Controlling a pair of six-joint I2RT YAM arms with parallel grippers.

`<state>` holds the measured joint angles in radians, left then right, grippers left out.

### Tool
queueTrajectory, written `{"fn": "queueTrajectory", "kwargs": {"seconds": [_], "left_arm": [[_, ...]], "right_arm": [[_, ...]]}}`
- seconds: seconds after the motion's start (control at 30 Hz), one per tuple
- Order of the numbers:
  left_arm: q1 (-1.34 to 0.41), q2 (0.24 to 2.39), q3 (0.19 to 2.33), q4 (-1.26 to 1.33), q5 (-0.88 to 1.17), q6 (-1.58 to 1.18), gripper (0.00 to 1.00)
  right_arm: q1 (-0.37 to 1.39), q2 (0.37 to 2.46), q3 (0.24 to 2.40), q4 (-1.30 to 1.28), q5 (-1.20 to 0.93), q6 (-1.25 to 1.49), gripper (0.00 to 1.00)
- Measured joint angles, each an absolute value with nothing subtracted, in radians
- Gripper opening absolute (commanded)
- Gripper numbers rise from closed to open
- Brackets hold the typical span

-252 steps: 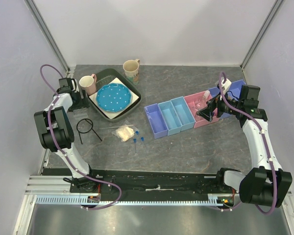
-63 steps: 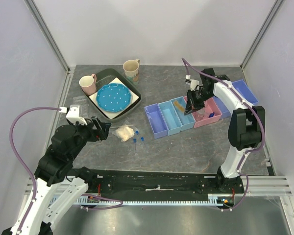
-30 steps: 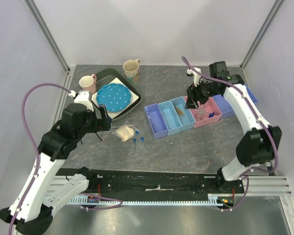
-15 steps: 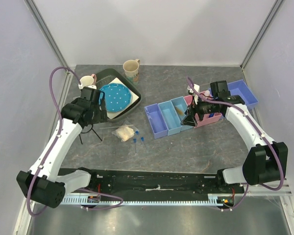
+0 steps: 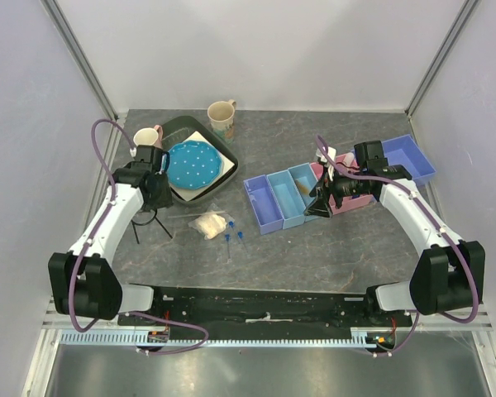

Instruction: Organize the chemistry lab equipment

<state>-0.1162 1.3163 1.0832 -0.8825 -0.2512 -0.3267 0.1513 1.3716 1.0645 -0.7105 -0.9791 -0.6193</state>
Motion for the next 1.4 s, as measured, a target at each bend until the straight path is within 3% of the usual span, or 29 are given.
{"fn": "queueTrajectory", "kwargs": {"seconds": [0.13,0.17,0.3,0.4,0.63,1.0,1.27,1.4], "left_arm": [[-0.113,1.344,1.069,-0.875,-0.258,-0.326,0.34],[-0.113,1.351,1.068,-0.875,-0.262,-0.326,0.33],[-0.112,1.378,1.059,-0.873,-0.297,-0.324,0.1],[-0.113,1.38,1.056,-0.874,-0.322,-0.322,0.02],[-0.112,1.332,1.056,-0.891,-0.367,-0.321,0.02],[-0.112,1.071,1.076,-0.97,-0.32,-0.32,0.02],[-0.112,0.912,1.095,-0.943,0.032,-0.331,0.02],[-0.118,0.855,1.058,-0.828,0.284,-0.402,0.02]], "right_arm": [[0.151,1.372,1.061,-0.711,-0.989,-0.63,0.82],[0.151,1.372,1.061,-0.712,-0.99,-0.632,0.82],[0.151,1.372,1.061,-0.712,-0.991,-0.641,0.82],[0.15,1.372,1.061,-0.712,-0.991,-0.645,0.82],[0.15,1.372,1.061,-0.714,-0.991,-0.653,0.82],[0.147,1.372,1.061,-0.738,-1.0,-0.682,0.83],[0.169,1.384,1.179,-0.901,-1.027,-0.812,0.98],[0.23,1.387,1.282,-0.961,-1.044,-0.881,0.98]]}}
